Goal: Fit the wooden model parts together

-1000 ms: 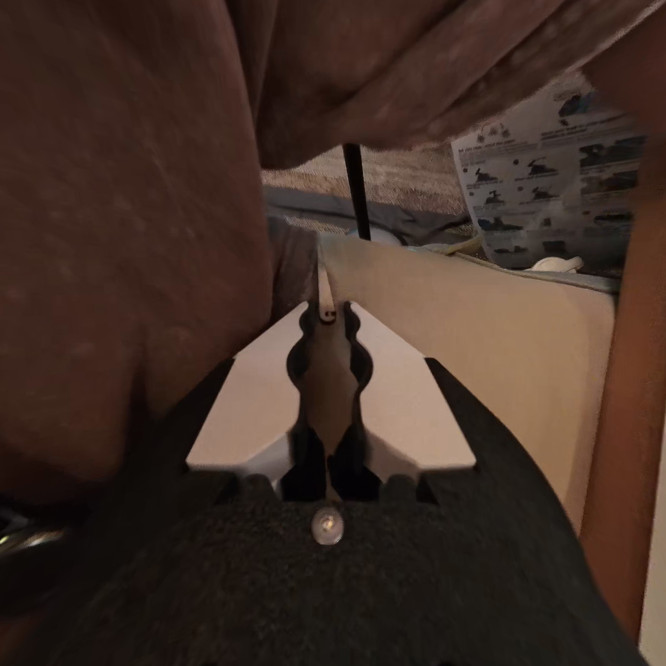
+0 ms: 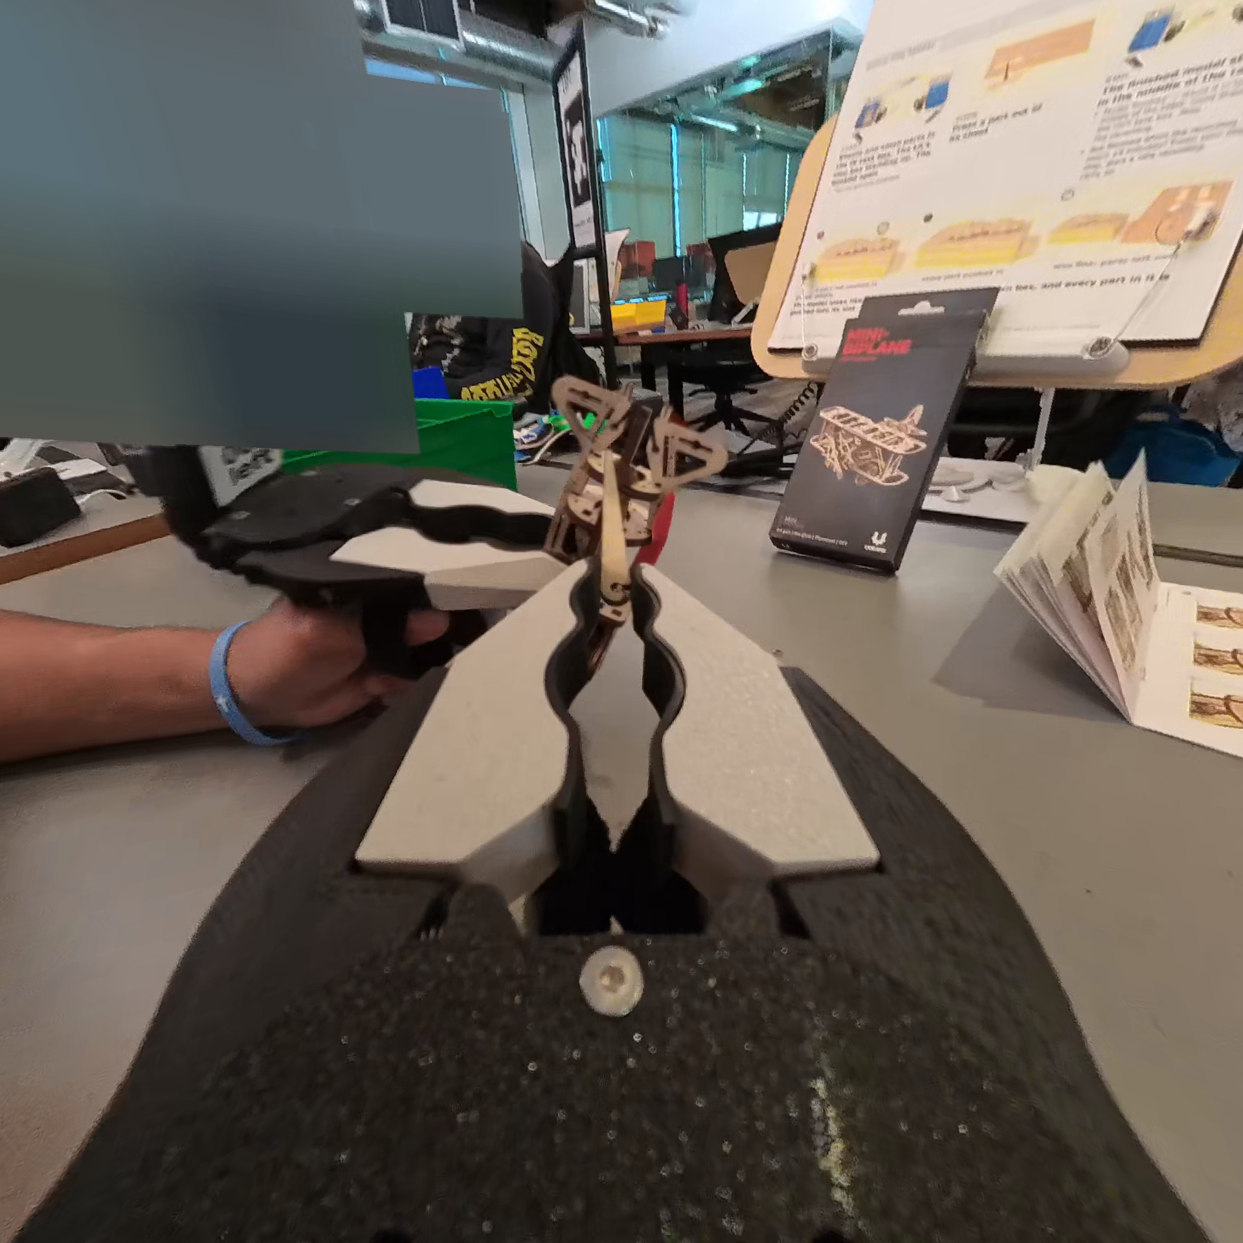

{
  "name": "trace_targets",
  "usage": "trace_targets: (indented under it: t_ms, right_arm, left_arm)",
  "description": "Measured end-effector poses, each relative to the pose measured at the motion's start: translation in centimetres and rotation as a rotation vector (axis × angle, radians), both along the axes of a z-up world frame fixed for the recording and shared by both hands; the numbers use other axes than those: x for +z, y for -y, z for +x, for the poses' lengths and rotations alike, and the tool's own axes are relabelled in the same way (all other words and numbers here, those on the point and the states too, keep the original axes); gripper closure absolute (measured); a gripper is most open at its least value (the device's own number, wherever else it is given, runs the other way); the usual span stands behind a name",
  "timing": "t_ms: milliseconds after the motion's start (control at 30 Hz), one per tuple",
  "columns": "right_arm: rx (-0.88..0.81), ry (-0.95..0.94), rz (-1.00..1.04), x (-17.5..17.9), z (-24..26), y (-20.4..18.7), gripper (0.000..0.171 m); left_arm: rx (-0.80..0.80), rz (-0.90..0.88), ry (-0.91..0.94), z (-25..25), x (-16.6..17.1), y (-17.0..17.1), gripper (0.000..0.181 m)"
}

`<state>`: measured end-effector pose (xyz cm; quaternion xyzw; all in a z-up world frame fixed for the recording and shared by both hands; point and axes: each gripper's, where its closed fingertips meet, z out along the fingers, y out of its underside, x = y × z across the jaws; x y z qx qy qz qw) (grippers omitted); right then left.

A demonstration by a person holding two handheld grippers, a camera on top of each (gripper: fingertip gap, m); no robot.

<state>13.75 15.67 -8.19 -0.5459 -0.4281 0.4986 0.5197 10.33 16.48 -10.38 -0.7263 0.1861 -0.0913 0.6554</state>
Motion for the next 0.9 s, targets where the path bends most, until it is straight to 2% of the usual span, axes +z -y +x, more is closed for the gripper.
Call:
trace_targets:
  t_ms: [167,300,433,600,800,900]
  right_arm:
    - [-0.020,-0.013,-0.012,0.2,0.4,-0.5,0.164]
    - [-0.034,-0.013,-0.026,0.1,1.0,-0.9,0.163]
    - [0.039,0.106,-0.014,-1.0,1.1,-0.7,0.163]
    - [0.203,0.234,-0.080,-0.2,1.9,-1.2,0.163]
    - [0.368,0.331,-0.078,-1.9,2.5,0.4,0.163]
    - [0.373,0.377,-0.045,-2.8,2.7,0.5,0.163]
  left_arm:
    - [0.173,0.186,-0.411,-0.9,0.5,0.0,0.159]
    - [0.304,0.417,-0.880,-3.4,1.8,0.1,0.159]
    - [0.284,0.551,-1.081,-3.8,2.1,0.4,0.159]
    - [0.269,0.626,-1.200,-3.2,1.9,0.6,0.159]
    - [0.181,0.634,-1.226,-1.8,0.8,0.8,0.159]
    - [0.154,0.637,-1.221,-1.4,0.6,0.9,0.159]
